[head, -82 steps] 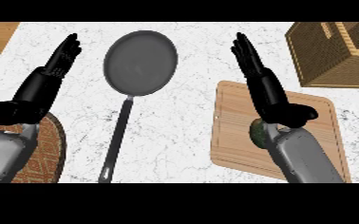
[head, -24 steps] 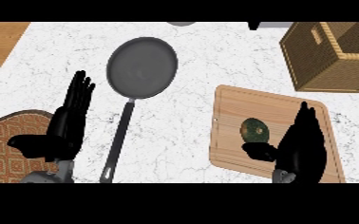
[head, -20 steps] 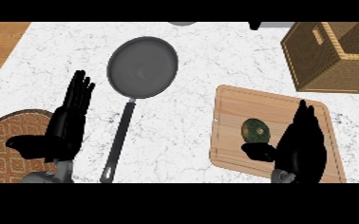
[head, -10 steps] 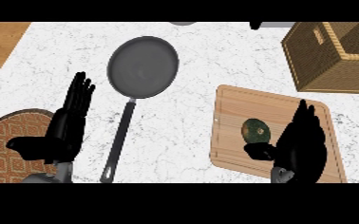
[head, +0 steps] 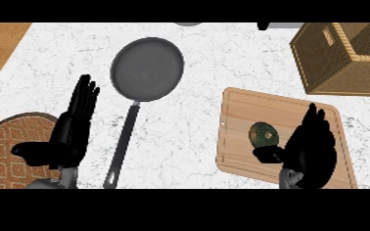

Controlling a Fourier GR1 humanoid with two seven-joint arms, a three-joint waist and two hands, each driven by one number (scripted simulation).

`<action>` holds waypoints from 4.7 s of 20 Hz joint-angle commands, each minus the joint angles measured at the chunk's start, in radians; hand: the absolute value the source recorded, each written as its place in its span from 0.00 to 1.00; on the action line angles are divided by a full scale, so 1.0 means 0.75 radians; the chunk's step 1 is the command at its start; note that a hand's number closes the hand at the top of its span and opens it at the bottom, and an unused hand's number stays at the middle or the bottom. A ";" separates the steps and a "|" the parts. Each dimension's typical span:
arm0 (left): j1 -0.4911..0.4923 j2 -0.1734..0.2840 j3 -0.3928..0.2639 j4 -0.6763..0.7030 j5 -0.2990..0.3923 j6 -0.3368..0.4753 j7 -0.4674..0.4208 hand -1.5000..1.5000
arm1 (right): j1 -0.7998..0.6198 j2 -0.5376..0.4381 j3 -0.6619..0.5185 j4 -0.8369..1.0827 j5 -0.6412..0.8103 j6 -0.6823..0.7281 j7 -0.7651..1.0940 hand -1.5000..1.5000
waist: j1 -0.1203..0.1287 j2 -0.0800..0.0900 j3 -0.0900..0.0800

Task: Pick the squash from the cutting board and place it in the basket

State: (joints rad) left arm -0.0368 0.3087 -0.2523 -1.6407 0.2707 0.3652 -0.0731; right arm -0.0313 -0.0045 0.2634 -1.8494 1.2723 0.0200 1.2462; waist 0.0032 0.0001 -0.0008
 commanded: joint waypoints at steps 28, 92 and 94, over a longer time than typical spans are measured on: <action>-0.024 -0.029 0.049 -0.028 -0.039 -0.057 0.081 0.50 | -0.059 0.006 0.020 0.376 -0.137 -0.328 0.276 0.00 | 0.007 0.001 0.002; -0.162 -0.153 -0.007 0.038 -0.142 -0.129 0.072 0.50 | -1.543 -0.450 -1.158 1.598 0.840 -0.479 0.320 1.00 | 0.193 0.073 -0.003; -0.184 -0.177 -0.025 0.056 -0.163 -0.107 0.085 0.50 | -1.542 -0.437 -1.196 1.609 0.861 -0.519 0.321 1.00 | 0.169 0.073 0.000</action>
State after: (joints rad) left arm -0.1600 0.1909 -0.2652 -1.6217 0.1642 0.2689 -0.0096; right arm -1.1540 -0.3454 -0.6067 -0.6750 1.8607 -0.3398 1.2357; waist 0.1550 0.0578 -0.0022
